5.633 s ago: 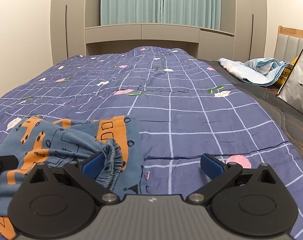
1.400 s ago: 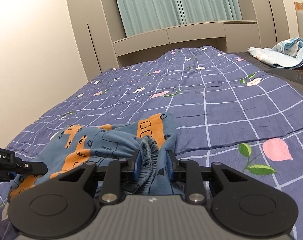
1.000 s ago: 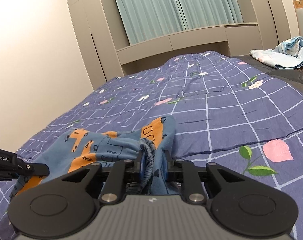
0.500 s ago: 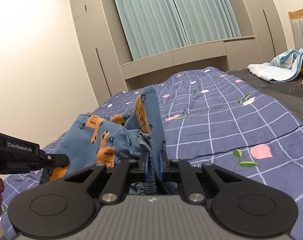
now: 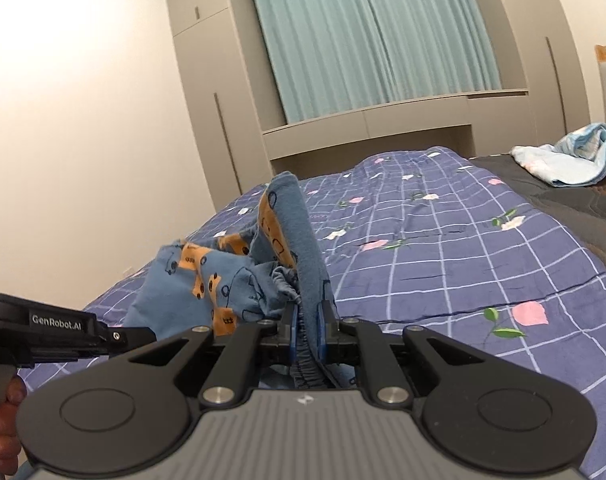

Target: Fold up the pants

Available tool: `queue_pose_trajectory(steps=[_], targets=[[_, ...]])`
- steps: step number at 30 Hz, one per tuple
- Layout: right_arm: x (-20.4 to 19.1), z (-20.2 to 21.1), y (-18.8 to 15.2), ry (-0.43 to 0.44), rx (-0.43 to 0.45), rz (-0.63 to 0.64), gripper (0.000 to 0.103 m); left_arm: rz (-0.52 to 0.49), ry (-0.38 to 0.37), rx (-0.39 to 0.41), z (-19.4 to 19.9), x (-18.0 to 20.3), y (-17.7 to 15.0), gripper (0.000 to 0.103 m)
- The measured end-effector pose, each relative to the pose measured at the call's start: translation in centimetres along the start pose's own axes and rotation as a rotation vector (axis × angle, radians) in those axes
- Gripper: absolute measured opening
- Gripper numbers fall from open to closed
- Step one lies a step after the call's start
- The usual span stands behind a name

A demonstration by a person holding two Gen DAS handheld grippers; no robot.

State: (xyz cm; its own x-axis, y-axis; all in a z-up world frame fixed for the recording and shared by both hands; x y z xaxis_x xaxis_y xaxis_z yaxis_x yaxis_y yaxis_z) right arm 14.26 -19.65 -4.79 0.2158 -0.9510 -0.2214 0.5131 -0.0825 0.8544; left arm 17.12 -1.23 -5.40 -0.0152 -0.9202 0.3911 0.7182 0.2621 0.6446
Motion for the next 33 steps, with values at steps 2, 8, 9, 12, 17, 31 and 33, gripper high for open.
queue_pose_trajectory(steps=[2, 8, 9, 12, 17, 31, 33], targets=[[-0.8, -0.2, 0.0, 0.008, -0.015, 0.021, 0.011, 0.017, -0.005, -0.007, 0.5, -1.0, -0.4, 0.004], [-3.6, -1.4, 0.1, 0.042, -0.070, 0.090, 0.010, 0.054, 0.004, -0.027, 1.3, -4.1, -1.3, 0.005], [-4.1, -1.7, 0.1, 0.048, -0.082, 0.102, 0.010, 0.058, 0.006, -0.030, 1.4, -4.7, -1.4, 0.005], [-5.7, -2.9, 0.3, 0.072, -0.116, 0.124, 0.010, 0.071, 0.020, -0.026, 1.8, -6.1, -1.0, 0.004], [-8.3, -5.0, 1.2, 0.107, -0.151, 0.166, 0.009, 0.077, 0.051, 0.001, 2.3, -8.7, 0.9, 0.004], [-9.1, -10.4, 2.8, 0.115, -0.228, 0.168, 0.011, 0.064, 0.092, -0.013, 1.0, -12.5, 3.1, 0.005], [-8.4, -10.8, 1.6, 0.111, -0.266, 0.158, 0.038, 0.085, 0.096, -0.022, 0.9, -13.3, 2.5, 0.005]])
Point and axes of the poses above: each gripper's, at about its wrist camera, not at the fingertips, and z roughly against the way its jaws point, x to its right, y to its top, the point moved 9 cm from there along -z, roughly the way its jaws point, and after that the axes turned 9 degrees about -x, right-handed, at the moved point
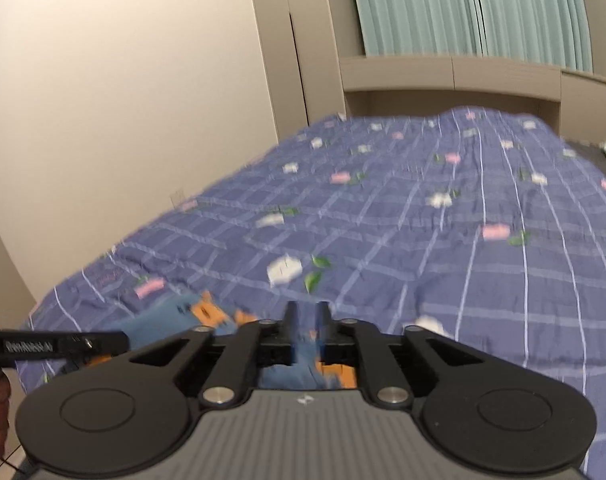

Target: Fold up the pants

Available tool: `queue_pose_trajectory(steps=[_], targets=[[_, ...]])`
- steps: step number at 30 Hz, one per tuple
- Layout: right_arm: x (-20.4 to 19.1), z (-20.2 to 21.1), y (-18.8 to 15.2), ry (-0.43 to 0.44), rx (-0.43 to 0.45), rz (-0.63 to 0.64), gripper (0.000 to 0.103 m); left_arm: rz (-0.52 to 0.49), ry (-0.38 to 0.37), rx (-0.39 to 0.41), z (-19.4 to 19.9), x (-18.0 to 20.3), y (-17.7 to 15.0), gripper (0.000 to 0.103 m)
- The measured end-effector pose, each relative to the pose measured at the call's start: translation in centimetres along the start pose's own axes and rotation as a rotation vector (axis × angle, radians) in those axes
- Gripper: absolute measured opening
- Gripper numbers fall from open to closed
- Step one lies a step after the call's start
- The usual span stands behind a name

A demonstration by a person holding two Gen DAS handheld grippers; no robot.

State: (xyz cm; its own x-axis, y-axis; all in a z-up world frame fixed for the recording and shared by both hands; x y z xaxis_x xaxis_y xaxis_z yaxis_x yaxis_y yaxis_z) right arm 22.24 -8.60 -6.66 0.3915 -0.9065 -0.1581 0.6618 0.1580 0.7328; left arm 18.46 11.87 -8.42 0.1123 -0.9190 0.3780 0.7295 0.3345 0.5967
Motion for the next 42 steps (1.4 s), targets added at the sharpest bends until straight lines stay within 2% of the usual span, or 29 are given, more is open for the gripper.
queue_pose_trajectory(steps=[2, 4, 9, 13, 14, 16, 17, 18, 20, 25, 30, 35, 42], targets=[[0.7, -0.8, -1.3, -0.002, -0.038, -0.021, 0.048, 0.016, 0.004, -0.010, -0.2, -0.5, -0.5, 0.005], [1.2, -1.4, -2.4, -0.013, -0.066, -0.040, 0.051, 0.029, 0.006, -0.017, -0.4, -1.0, -0.8, 0.005], [1.9, -2.2, -3.5, -0.023, -0.102, -0.066, 0.065, 0.034, 0.011, -0.019, -0.4, -1.2, -1.1, 0.005], [1.9, -3.1, -3.9, -0.027, -0.129, -0.075, 0.066, 0.033, 0.014, -0.017, -0.4, -1.1, -1.2, 0.005], [1.9, -3.2, -4.0, -0.023, -0.130, -0.080, 0.064, 0.033, 0.015, -0.016, -0.4, -1.1, -1.2, 0.005], [1.6, -3.4, -4.0, -0.013, -0.135, -0.083, 0.043, 0.033, 0.012, -0.018, -0.4, -1.0, -1.2, 0.005], [1.4, -3.3, -4.0, -0.007, -0.133, -0.079, 0.027, 0.032, 0.013, -0.015, -0.3, -1.0, -1.1, 0.005], [1.2, -3.3, -4.0, -0.010, -0.128, -0.070, 0.022, 0.032, 0.012, -0.010, -0.2, -0.9, -1.0, 0.005], [0.6, -3.0, -3.7, -0.025, -0.107, -0.035, 0.017, 0.028, 0.009, 0.001, 0.1, -0.7, -0.6, 0.005], [-0.3, -1.5, -2.0, -0.045, -0.023, 0.013, 0.015, -0.003, -0.008, 0.022, 0.4, 0.7, 0.8, 0.005], [-0.6, -0.6, 0.9, -0.067, 0.054, 0.041, 0.015, -0.057, -0.017, 0.067, 0.1, 2.4, 3.8, 0.005], [0.4, -1.0, 3.6, -0.101, 0.110, 0.028, 0.015, -0.064, -0.018, 0.102, -1.5, 3.0, 6.9, 0.005], [2.2, -3.3, 4.5, -0.122, 0.094, -0.001, 0.015, -0.073, 0.000, 0.064, -4.7, 3.1, 7.7, 0.005]])
Point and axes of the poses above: each gripper's, at about its wrist camera, not at the fingertips, and z roughly against the way its jaws point, x to its right, y to its top, the point moved 9 cm from there along -z, roughly the way its jaws point, and after that the axes turned 9 degrees about -x, right-handed, at the moved point
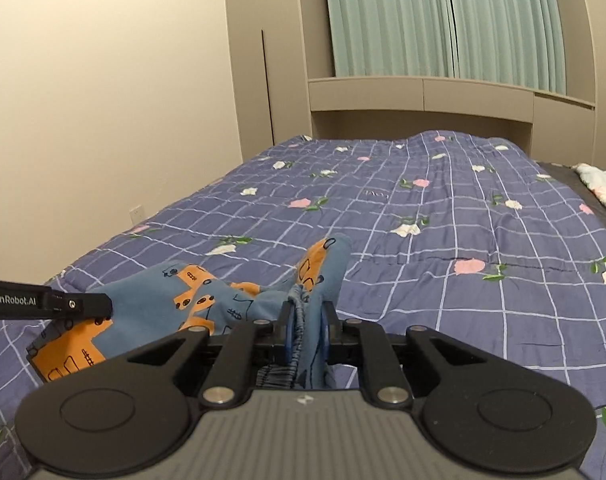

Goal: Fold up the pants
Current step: 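Lower the folded bundle onto the quilt and open both grippers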

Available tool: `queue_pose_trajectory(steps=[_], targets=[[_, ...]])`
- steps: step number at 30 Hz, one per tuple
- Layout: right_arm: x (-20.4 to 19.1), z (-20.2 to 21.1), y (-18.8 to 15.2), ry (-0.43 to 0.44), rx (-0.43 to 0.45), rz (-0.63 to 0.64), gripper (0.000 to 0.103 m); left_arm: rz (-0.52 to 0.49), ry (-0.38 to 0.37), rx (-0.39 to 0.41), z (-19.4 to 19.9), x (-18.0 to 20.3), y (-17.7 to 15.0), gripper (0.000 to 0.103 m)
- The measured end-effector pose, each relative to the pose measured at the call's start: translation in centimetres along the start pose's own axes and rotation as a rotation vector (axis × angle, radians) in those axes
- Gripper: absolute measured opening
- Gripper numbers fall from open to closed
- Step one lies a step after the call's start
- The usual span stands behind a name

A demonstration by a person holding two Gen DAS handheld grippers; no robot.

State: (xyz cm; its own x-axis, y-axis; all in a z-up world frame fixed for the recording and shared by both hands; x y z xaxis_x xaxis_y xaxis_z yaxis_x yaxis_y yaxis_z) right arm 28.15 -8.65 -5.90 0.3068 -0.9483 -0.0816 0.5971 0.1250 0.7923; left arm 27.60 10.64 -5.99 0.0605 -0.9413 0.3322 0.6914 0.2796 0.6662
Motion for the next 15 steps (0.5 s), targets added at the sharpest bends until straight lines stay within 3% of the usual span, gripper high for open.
queue_pose_trajectory(steps=[15], targets=[[1.9, -1.3, -3.0, -0.012, -0.061, -0.110, 0.016, 0.005, 0.016, -0.055, -1.7, -0.6, -1.4, 0.007]])
Point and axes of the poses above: each gripper's, at about its wrist camera, not at the fingertips, and z roughly against the way its jaws point, x to its right, y to its top, the point moved 9 cm from there along -z, roughly the way its jaws point, and after that the axes turned 9 degrees about -x, right-handed, at the moved point
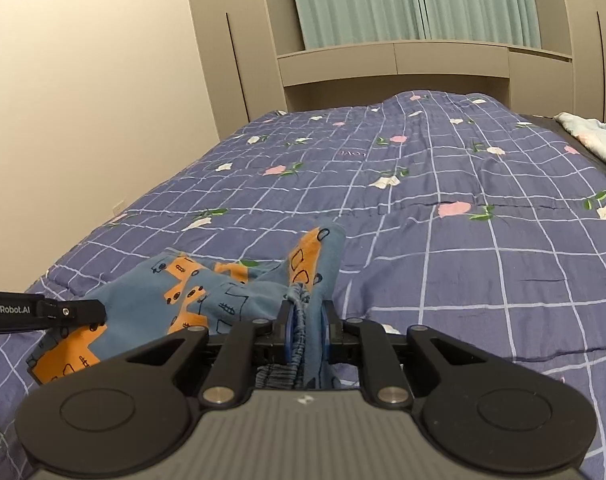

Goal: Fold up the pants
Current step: 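Lower the folded bundle onto the quilt and open both grippers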

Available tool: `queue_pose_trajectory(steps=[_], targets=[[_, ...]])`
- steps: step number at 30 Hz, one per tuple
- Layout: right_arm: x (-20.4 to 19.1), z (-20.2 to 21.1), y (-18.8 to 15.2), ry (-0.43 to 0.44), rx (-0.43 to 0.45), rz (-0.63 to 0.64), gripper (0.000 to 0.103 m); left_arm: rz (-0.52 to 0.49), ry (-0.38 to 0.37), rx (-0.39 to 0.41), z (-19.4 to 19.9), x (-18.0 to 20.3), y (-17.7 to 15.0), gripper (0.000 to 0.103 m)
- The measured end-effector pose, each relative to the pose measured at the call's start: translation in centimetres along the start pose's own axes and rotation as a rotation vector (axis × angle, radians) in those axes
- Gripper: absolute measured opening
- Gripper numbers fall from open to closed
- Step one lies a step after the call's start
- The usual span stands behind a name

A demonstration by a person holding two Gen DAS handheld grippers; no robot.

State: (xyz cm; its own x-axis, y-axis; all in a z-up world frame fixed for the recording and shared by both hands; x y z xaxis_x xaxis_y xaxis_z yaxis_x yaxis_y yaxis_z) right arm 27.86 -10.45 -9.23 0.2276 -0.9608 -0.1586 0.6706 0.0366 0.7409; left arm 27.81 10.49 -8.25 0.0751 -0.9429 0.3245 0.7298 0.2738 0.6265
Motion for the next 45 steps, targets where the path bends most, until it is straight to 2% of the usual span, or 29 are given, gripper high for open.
queue_pose_trajectory(steps=[4, 7, 8, 10, 12, 14, 16, 18, 20, 24, 29, 45], targets=[[0.2, 0.0, 0.0, -0.019, -0.006, 0.003, 0.023, 0.014, 0.009, -0.016, -0.1, -0.1, -0.2, 0.020], [0.4, 0.3, -0.2, -0.025, -0.002, -0.004, 0.030, 0.015, 0.018, -0.016, 0.0, -0.1, -0.3, 0.024], [0.4, 0.5, -0.3, -0.024, 0.000, -0.005, 0.031, 0.016, 0.020, -0.013, 0.2, -0.1, -0.3, 0.027], [0.4, 0.9, -0.3, -0.028, 0.005, 0.001, 0.037, 0.019, 0.024, -0.003, 0.6, 0.0, -0.3, 0.041], [0.3, 1.4, -0.3, -0.032, 0.018, 0.009, 0.048, 0.014, 0.029, 0.010, 1.1, 0.1, -0.2, 0.047], [0.1, 2.0, -0.3, -0.032, 0.031, 0.013, 0.053, 0.009, 0.037, 0.023, 1.7, 0.3, 0.0, 0.053], [0.1, 2.7, -0.2, -0.037, 0.047, 0.016, 0.061, 0.007, 0.047, 0.040, 2.4, 0.4, 0.2, 0.069], [0.0, 3.4, 0.0, -0.039, 0.067, 0.017, 0.074, 0.005, 0.062, 0.062, 3.2, 0.5, 0.3, 0.080], [0.0, 4.3, 0.1, -0.041, 0.088, 0.014, 0.083, -0.004, 0.069, 0.079, 3.9, 0.7, 0.4, 0.083], [-0.1, 6.1, 0.3, -0.049, 0.131, 0.018, 0.094, -0.011, 0.084, 0.108, 5.4, 1.2, 0.2, 0.097], [0.1, 8.1, 0.3, -0.052, 0.175, 0.022, 0.103, -0.028, 0.104, 0.145, 6.9, 1.9, -0.1, 0.102], [0.8, 13.4, -2.7, -0.069, 0.270, 0.011, 0.103, -0.081, 0.143, 0.239, 11.1, 3.2, -4.6, 0.102]])
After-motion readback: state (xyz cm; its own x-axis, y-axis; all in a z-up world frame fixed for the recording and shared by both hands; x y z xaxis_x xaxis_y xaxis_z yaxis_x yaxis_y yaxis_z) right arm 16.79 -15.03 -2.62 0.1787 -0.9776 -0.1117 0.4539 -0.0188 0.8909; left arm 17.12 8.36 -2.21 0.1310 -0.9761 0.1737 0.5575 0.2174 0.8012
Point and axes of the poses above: each gripper's, at about its wrist camera, not at the fingertips, and z roughly against the way its jaws point, x to its right, y to its top, the point moved 9 cm from there along -z, roughly the way its jaws point, and after that the axes turned 9 degrees about -x, right-handed, at the moved point
